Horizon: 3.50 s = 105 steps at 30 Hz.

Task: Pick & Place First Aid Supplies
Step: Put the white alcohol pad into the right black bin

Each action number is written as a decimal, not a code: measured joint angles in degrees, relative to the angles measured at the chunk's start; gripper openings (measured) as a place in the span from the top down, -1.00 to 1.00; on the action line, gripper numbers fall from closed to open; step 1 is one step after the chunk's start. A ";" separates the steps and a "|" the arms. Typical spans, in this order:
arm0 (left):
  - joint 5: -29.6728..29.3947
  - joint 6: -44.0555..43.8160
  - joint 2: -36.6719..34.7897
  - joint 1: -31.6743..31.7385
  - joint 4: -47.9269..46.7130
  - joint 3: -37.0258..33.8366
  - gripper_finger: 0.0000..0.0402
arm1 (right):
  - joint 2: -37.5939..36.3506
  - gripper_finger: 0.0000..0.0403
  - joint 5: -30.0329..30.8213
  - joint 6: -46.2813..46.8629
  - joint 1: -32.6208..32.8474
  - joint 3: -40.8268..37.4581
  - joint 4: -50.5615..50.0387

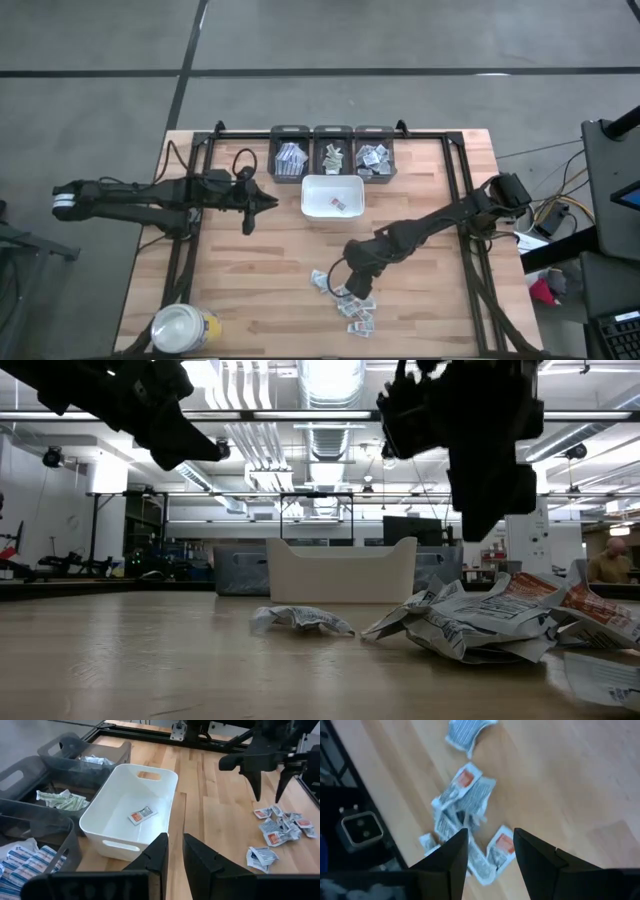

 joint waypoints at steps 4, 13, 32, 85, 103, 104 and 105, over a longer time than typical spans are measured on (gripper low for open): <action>0.00 0.56 0.00 0.00 0.18 0.00 0.72 | 0.00 0.20 0.33 2.69 0.01 -2.17 5.21; -0.02 0.80 0.00 0.00 0.31 0.00 0.72 | 0.02 0.21 0.29 5.33 0.41 -4.69 9.00; 0.02 0.92 0.00 0.00 0.35 -0.01 0.72 | 7.23 0.15 0.10 7.09 0.79 -5.28 16.86; 1.66 2.21 -0.22 0.00 0.35 -0.07 0.72 | 0.07 0.96 11.25 10.58 0.74 -4.37 8.72; 1.77 2.58 -0.33 -0.02 0.57 -0.09 0.72 | -15.52 0.96 56.80 -6.97 0.75 -4.36 10.16; 1.78 2.69 -0.33 0.00 0.57 -0.09 0.72 | -15.97 0.96 60.63 -7.90 0.53 -4.36 10.18; 1.79 2.75 -0.33 0.00 0.57 -0.09 0.71 | -16.42 0.96 63.87 -8.89 0.21 -4.36 10.02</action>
